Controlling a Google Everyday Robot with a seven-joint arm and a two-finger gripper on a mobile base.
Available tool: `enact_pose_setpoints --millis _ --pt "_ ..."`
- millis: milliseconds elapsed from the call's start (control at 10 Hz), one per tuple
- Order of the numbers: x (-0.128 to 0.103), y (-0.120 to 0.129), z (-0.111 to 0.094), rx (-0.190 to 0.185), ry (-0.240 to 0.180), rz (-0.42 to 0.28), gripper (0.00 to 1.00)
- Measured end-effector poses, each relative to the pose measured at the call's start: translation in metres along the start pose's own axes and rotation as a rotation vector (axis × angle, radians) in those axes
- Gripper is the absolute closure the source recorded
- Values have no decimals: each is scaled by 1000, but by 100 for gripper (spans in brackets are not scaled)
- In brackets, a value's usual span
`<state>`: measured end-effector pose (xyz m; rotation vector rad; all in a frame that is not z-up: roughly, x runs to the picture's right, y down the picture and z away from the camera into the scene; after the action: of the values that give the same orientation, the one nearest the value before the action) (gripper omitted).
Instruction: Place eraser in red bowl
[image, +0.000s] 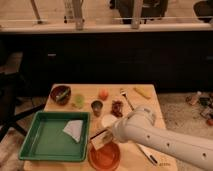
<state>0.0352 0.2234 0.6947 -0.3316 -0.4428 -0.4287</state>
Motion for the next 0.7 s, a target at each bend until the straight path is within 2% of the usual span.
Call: enact_pose_setpoints --millis 700 --pt "-6 41 19 -86 -14 13 100"
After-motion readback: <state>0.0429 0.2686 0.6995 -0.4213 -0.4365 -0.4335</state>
